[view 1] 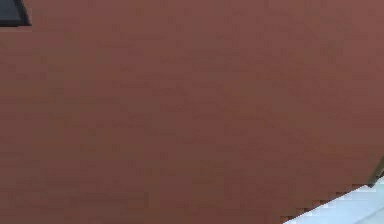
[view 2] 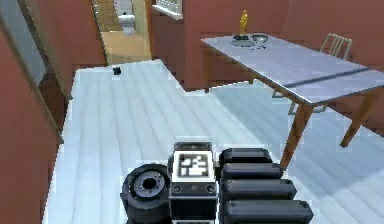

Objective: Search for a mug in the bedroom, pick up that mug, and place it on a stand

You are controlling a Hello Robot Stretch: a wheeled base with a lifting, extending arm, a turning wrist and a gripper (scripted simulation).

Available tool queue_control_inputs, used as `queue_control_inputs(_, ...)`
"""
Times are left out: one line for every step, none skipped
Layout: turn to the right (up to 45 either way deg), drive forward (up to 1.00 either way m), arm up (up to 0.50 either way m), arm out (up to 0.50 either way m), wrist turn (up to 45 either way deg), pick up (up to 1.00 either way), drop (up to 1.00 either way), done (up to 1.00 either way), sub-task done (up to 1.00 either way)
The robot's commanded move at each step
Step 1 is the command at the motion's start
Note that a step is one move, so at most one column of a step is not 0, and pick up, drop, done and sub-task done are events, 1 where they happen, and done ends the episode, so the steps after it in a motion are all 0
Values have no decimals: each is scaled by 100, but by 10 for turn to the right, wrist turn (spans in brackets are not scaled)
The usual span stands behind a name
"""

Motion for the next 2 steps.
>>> queue_control_inputs(-450,0,0,0,0,0,0,0,0)
queue_control_inputs(-240,0,0,0,0,0,0,0,0)
